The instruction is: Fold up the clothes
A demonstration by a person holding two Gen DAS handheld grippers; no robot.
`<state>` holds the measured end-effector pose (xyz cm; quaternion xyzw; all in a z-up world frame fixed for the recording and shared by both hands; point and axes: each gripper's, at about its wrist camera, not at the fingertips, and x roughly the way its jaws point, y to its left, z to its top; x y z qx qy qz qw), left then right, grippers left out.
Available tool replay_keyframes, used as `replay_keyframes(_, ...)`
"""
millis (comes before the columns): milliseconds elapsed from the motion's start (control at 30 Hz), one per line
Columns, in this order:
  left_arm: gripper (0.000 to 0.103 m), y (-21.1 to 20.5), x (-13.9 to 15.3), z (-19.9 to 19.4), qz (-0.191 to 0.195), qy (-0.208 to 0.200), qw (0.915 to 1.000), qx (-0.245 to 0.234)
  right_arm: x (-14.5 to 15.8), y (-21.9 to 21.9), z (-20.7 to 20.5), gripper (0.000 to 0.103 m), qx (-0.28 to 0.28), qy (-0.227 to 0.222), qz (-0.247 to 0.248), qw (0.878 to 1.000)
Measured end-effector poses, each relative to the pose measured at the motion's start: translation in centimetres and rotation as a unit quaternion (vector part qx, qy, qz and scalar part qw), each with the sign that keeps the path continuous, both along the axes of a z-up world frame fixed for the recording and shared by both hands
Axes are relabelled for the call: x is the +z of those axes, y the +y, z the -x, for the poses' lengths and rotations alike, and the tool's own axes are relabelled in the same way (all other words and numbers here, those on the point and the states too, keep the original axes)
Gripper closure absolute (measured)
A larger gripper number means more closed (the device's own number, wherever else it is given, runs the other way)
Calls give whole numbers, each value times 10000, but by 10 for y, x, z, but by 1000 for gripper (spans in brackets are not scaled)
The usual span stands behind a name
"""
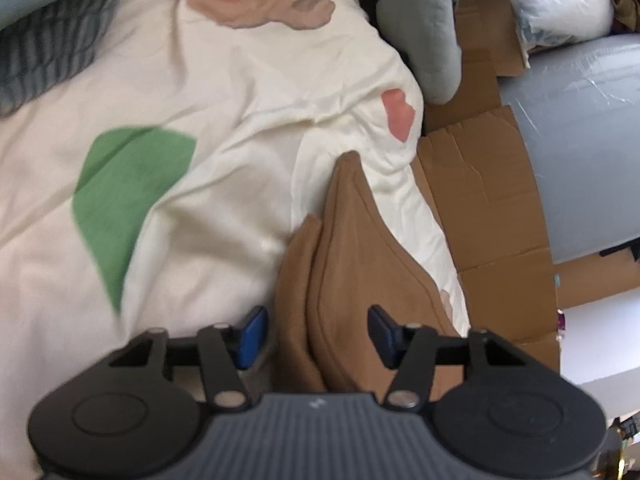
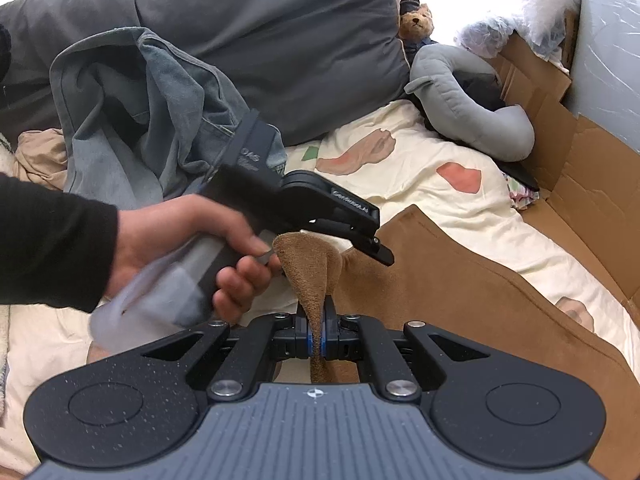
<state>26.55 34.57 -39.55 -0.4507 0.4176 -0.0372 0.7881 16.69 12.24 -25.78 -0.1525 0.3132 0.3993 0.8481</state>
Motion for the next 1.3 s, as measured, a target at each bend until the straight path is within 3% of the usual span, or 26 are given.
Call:
replay_keyframes(67,55,-3,3,-6,-143,-28,9999,-59,1,-1,0,101,-3,-13,-21,10000)
replay_keyframes(133,73,-5,3,-11,-98,26,9999,-93,1,-1,0,101,-12,-19,-47,10000)
replay_keyframes(233,91,-3,4,-13,-42,10,10000,40,1,-3,0,101,-29,26,-75,10000)
replay_keyframes(700,94,-32,46,-19,-165,-465,9988,32,17,-48,-19,101,-305,262,-431,9983)
replay_keyframes(1300,94,-97,108,-59,-627,-600,9955,-369,32,-128,-35,101,-864,750,-1284,9851)
